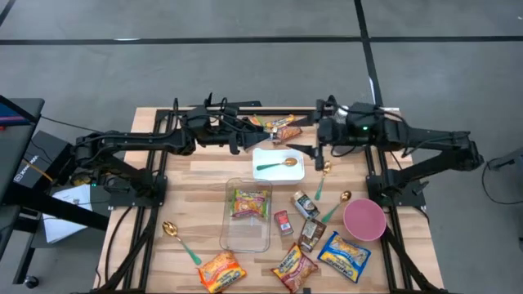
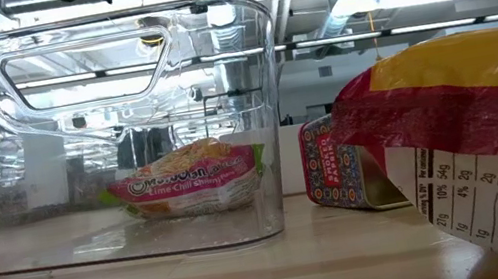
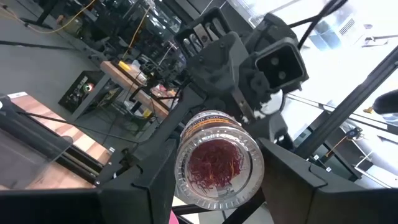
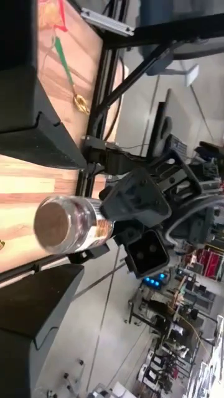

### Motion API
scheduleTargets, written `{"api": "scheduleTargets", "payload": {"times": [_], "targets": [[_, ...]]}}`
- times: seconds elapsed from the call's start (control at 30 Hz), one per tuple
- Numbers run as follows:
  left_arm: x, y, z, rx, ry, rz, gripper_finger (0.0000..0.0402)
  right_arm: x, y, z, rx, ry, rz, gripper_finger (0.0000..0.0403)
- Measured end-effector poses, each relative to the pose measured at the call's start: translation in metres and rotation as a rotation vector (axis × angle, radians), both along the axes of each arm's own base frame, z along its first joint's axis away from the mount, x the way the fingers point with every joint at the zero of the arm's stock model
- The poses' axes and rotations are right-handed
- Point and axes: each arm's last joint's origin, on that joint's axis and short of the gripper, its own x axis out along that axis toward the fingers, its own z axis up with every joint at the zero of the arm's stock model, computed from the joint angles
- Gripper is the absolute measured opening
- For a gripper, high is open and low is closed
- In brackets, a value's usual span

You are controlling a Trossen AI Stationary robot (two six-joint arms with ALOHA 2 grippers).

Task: Pick & Place Food Item
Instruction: Put the brown spice bottle into the black bin

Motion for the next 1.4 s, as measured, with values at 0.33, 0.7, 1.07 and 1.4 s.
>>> {"api": "scheduleTargets", "payload": {"times": [0.33,0.7,1.07,1.4], "targets": [[0.0,0.0,0.0,0.0,0.0,0.0,0.0183,0.013,-0.001,-0.004,-0.051,0.032,-0.009,0.0257],[-0.001,0.0,0.001,-0.006,-0.008,-0.005,0.0183,0.026,-0.002,-0.011,-0.051,0.038,-0.015,0.0257],[-0.001,0.0,0.002,-0.014,-0.018,-0.011,0.0183,0.023,0.0,-0.013,-0.074,0.069,-0.072,0.0249],[-0.001,-0.001,0.002,-0.014,-0.017,-0.014,0.0183,0.023,0.004,-0.012,-0.083,0.067,-0.085,0.0181]]}}
